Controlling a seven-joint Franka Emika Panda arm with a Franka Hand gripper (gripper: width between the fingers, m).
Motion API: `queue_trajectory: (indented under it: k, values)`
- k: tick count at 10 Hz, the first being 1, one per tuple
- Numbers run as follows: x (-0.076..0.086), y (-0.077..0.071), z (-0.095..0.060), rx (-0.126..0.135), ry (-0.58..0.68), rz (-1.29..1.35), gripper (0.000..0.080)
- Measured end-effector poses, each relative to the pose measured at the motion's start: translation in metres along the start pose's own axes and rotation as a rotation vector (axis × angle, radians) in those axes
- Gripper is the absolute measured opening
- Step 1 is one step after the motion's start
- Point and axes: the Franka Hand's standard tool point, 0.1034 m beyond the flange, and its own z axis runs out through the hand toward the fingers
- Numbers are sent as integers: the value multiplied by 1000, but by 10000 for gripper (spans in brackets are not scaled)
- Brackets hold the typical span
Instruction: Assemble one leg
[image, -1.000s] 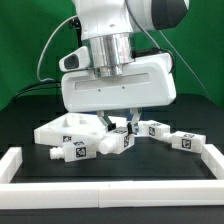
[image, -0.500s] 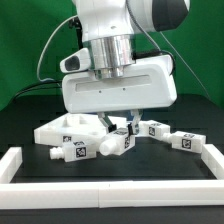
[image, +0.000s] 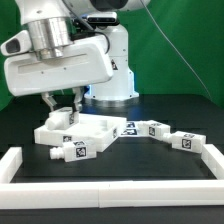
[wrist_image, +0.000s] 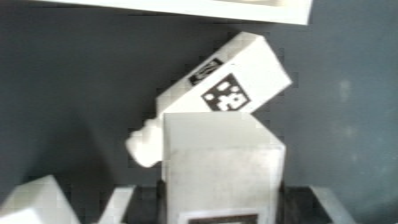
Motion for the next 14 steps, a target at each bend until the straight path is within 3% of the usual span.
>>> queue_trajectory:
  k: [4,6,8,12,13,14]
  values:
    - [-4,-2,1,-2,1,-9,281]
    - [-45,-18,7,-30,13,8,281]
    - [-53,-38,10,-29,6,34,281]
    - [-55,-32,10,-31,2,16,282]
    - [-65,-17,6,-38,-2,-7,282]
    - [-76,9,-3,-46,-1,-45,282]
